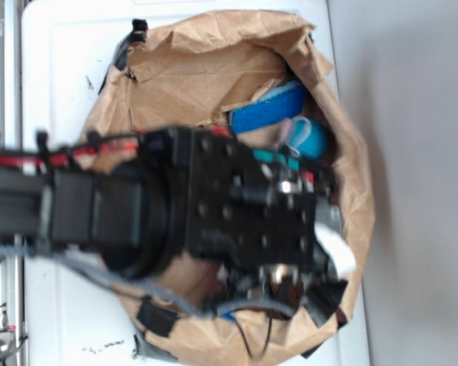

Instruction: Grab the wood chip.

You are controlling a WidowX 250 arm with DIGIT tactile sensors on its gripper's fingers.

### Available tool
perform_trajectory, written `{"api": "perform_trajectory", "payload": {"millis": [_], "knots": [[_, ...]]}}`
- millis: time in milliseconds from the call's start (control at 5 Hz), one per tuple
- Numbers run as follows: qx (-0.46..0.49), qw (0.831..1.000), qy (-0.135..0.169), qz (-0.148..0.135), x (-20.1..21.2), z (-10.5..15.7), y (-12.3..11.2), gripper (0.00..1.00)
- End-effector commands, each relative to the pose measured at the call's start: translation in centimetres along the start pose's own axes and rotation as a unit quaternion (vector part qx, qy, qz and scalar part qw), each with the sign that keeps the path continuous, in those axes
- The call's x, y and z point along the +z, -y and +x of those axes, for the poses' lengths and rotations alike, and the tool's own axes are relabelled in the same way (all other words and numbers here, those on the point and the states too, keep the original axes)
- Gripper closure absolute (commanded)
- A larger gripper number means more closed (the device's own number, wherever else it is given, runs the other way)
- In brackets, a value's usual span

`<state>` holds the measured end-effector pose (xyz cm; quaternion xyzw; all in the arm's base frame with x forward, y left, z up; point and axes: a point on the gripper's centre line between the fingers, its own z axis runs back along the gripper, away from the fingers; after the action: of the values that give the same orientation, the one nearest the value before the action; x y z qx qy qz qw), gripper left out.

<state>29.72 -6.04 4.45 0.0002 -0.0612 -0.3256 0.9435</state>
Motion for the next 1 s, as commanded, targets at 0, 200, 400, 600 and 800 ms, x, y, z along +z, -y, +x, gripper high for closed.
{"api": "perform_trajectory", "payload": {"millis": [0,200,400,600,800], "knots": [[-0.009,0.997,0.063,-0.039,-0.5,3.1,2.2,0.00],[-0.012,0.999,0.031,0.003,-3.4,3.6,2.2,0.00],[-0.004,1.000,0.027,0.013,-4.2,3.7,1.6,1.00],[-0.006,0.999,0.028,0.019,-3.6,3.4,1.2,1.00],[0.012,0.998,0.057,0.004,-0.5,2.2,0.1,1.00]]}}
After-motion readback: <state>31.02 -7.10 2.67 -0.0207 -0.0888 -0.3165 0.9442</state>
